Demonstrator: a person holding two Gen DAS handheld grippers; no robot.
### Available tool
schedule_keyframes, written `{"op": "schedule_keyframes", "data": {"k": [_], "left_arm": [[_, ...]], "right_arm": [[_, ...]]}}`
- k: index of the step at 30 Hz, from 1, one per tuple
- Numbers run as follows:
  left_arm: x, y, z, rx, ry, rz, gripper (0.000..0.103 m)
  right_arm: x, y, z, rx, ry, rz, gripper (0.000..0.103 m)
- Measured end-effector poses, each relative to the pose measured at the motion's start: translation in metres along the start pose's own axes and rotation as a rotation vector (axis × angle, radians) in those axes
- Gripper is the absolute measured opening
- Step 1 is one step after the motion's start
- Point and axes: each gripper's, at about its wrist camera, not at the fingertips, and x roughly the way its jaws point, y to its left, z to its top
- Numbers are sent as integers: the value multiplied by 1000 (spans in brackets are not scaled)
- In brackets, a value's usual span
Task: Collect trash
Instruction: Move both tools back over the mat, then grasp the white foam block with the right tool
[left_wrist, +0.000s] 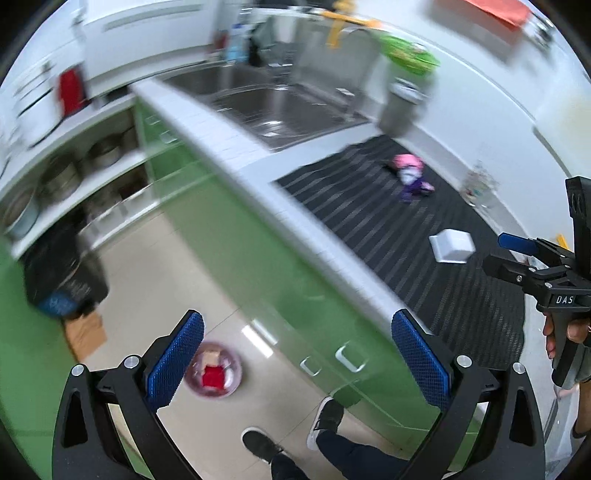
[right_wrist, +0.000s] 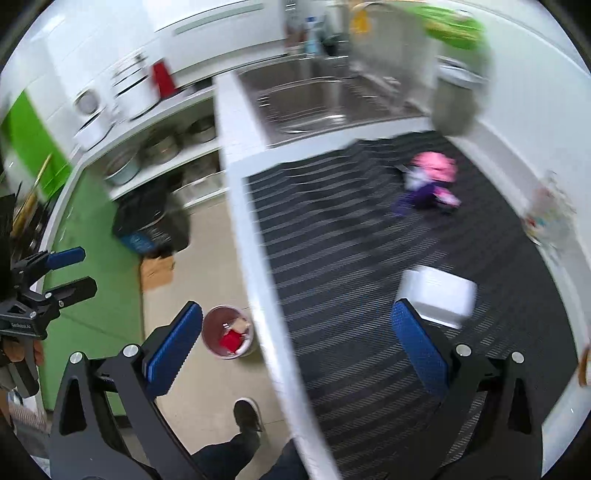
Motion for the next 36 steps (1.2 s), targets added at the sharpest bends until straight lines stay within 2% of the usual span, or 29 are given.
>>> {"op": "schedule_keyframes", "data": {"k": [6, 13, 20, 33, 35, 36], "left_arm": [[30, -67, 33, 95, 4, -52, 98], [62, -114, 59, 143, 24, -59, 98], [90, -129, 79, 190, 62, -60, 98], [144, -127, 116, 269, 138, -140, 98], [149, -128, 120, 277, 144, -153, 98], [152, -130, 122, 283, 147, -162, 98]], "right_arm": [[-15, -73, -6, 67, -17, -62, 100], [5, -118, -8, 92, 22, -73, 100], [48, -125, -8, 123, 91, -66, 100], [117, -126, 4, 197, 187, -118, 100], [121, -127, 5, 201, 198, -124, 88], [122, -127, 5, 199, 206, -132, 76]]}}
